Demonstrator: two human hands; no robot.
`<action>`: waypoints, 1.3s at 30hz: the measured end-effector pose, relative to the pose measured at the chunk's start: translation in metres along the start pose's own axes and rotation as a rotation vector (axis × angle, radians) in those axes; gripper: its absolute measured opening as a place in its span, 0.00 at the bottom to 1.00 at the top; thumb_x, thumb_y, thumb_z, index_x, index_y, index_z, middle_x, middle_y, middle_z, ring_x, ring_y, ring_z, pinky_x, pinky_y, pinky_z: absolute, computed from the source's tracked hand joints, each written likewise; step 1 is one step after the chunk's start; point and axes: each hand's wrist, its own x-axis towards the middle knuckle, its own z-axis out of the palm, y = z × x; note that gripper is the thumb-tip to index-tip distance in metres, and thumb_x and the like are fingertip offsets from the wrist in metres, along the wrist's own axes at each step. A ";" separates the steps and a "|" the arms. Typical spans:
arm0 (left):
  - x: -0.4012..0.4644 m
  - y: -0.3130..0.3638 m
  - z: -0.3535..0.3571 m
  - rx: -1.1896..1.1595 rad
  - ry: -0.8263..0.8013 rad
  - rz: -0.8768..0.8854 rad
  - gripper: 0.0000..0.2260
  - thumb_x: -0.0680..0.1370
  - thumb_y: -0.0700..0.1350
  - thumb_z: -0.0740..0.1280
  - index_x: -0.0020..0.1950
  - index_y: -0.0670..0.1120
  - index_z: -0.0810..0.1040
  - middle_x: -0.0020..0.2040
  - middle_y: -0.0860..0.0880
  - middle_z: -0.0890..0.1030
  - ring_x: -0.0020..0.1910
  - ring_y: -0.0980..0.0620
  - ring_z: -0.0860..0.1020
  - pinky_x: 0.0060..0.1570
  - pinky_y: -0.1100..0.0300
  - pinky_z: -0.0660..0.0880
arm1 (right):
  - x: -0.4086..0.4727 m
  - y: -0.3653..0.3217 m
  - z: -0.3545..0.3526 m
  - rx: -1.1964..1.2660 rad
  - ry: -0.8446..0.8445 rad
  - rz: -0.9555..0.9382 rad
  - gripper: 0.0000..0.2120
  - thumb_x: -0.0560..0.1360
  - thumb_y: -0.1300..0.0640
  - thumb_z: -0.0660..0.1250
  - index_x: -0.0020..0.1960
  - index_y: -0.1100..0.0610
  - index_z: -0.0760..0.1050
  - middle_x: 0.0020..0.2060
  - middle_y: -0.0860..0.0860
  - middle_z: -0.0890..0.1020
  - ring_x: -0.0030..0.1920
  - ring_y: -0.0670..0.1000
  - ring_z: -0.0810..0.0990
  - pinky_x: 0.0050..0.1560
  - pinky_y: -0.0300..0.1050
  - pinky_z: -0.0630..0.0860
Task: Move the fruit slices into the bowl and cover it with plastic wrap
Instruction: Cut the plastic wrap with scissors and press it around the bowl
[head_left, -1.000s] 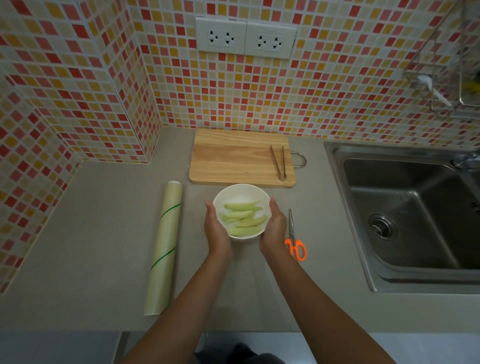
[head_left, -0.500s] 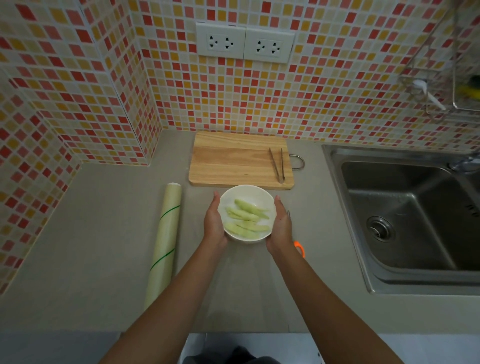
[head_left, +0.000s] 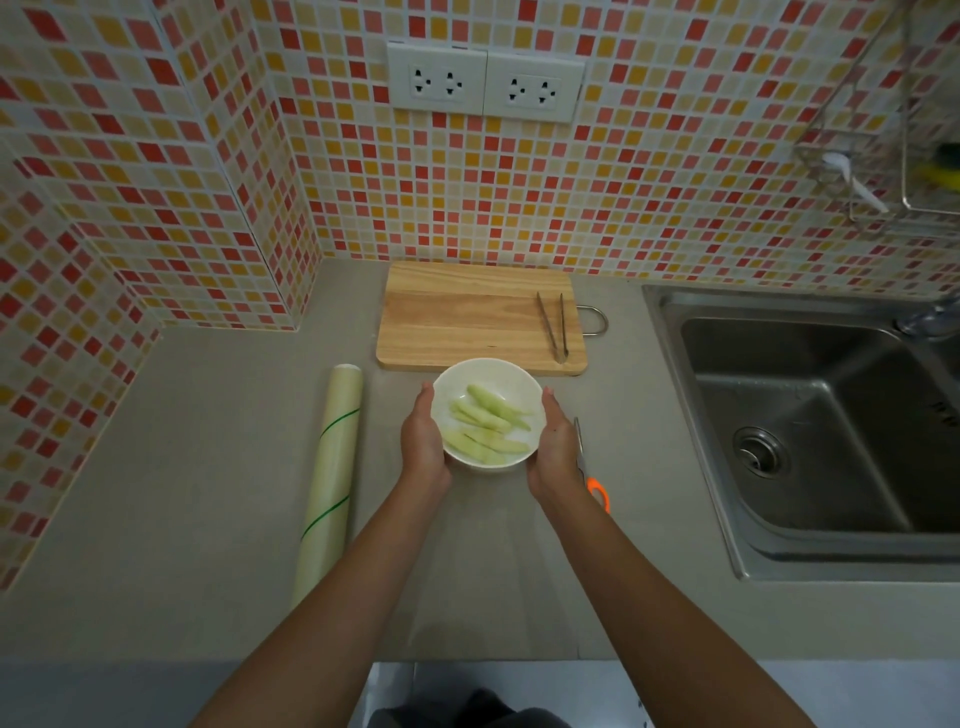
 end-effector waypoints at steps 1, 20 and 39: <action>0.002 0.001 -0.001 0.023 -0.005 0.013 0.14 0.77 0.57 0.65 0.48 0.49 0.82 0.40 0.50 0.86 0.45 0.48 0.83 0.46 0.54 0.79 | 0.000 -0.002 -0.001 0.003 -0.018 -0.002 0.17 0.79 0.47 0.59 0.48 0.57 0.81 0.46 0.57 0.84 0.48 0.56 0.83 0.55 0.54 0.77; 0.025 0.001 0.007 0.337 0.063 0.164 0.20 0.83 0.57 0.54 0.46 0.46 0.78 0.46 0.45 0.81 0.47 0.45 0.79 0.51 0.53 0.76 | 0.022 0.005 0.000 -0.115 0.079 -0.018 0.18 0.81 0.49 0.56 0.52 0.60 0.79 0.50 0.60 0.82 0.50 0.57 0.81 0.54 0.53 0.77; 0.031 -0.012 -0.002 0.197 0.066 0.228 0.24 0.82 0.60 0.54 0.65 0.46 0.78 0.61 0.47 0.81 0.60 0.49 0.79 0.59 0.55 0.75 | 0.021 0.024 0.000 0.301 0.167 -0.063 0.18 0.79 0.51 0.59 0.63 0.60 0.76 0.62 0.53 0.78 0.58 0.51 0.80 0.59 0.47 0.77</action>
